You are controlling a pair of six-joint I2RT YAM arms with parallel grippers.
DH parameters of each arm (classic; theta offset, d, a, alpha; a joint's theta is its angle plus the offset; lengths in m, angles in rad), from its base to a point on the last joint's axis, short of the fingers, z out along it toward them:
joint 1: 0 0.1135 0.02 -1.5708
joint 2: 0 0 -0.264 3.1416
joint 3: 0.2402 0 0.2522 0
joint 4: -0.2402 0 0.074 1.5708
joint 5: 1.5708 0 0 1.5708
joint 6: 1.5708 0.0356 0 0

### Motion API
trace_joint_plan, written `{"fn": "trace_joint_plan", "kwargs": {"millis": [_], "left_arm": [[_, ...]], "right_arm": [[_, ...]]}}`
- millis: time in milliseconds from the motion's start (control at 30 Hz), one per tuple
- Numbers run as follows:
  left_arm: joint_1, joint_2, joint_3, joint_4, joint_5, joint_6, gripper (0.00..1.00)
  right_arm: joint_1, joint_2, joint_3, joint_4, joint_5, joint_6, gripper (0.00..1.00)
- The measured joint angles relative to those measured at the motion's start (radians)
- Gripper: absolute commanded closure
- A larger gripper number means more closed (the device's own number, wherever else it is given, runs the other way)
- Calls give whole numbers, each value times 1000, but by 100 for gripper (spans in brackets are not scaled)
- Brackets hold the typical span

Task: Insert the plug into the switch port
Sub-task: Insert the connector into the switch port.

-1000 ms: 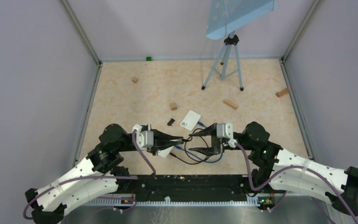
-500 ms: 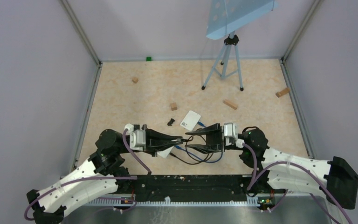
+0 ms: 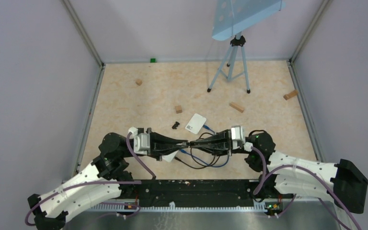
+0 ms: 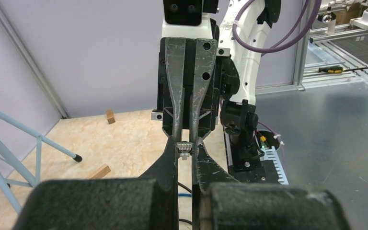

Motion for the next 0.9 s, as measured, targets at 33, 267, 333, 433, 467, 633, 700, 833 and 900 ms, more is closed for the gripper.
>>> {"fn": "trace_joint_plan", "kwargs": {"millis": [33, 267, 333, 433, 467, 633, 700, 833, 900], "left_arm": [[0, 0, -2, 2, -1, -2, 50], [0, 0, -14, -10, -225, -124, 1], [1, 4, -11, -51, -346, -166, 1], [36, 55, 24, -138, -486, -237, 1], [87, 89, 34, -156, -498, -274, 1], [422, 225, 1, -148, -417, -430, 1], [482, 287, -31, -134, -401, -463, 1], [491, 421, -44, -93, -380, -469, 3], [491, 484, -44, -48, -364, -461, 6]], "right_arm": [[0, 0, 0, 0, 0, 4, 100], [0, -45, 35, -254, 190, -33, 100], [0, -69, 76, -421, 307, -64, 100], [-10, -70, 148, -660, 484, -101, 100], [-22, -63, 166, -725, 535, -103, 100], [-123, 28, 167, -925, 652, -77, 100], [-162, 80, 140, -946, 658, -55, 100], [-200, 216, 105, -922, 645, -32, 100], [-213, 288, 90, -886, 623, -25, 100]]}}
